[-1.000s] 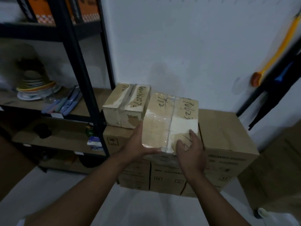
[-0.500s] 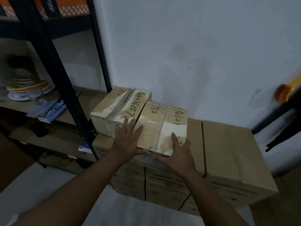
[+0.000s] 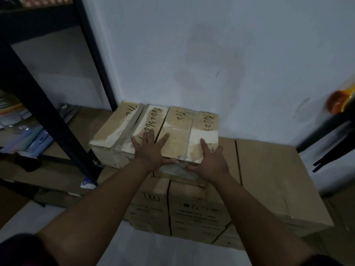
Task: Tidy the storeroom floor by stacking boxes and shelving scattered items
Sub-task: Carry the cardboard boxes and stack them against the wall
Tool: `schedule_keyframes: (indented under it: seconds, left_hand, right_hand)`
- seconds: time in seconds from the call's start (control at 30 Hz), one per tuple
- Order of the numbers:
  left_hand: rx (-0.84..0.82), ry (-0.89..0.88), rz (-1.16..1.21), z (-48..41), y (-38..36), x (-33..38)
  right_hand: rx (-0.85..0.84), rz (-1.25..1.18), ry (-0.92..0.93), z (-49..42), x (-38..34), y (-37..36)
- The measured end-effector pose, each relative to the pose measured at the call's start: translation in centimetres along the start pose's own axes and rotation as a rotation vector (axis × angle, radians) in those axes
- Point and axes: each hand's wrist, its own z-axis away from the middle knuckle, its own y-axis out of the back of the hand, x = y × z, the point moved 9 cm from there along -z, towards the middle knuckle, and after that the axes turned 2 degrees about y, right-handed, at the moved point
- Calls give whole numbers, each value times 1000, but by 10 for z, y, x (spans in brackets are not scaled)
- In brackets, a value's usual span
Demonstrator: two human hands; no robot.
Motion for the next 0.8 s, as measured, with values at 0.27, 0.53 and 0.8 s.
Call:
schedule_keyframes:
  seconds: [0.27, 0.53, 0.8]
  left_hand:
    - [11, -21, 60, -8, -5, 1]
    - [116, -19, -7, 44, -2, 2]
    - [379, -240, 230, 161, -43, -49]
  right_hand:
    - [-6, 51, 13, -6, 3, -4]
    - [-69, 312, -52, 4, -4, -3]
    - [395, 482, 237, 76, -61, -14]
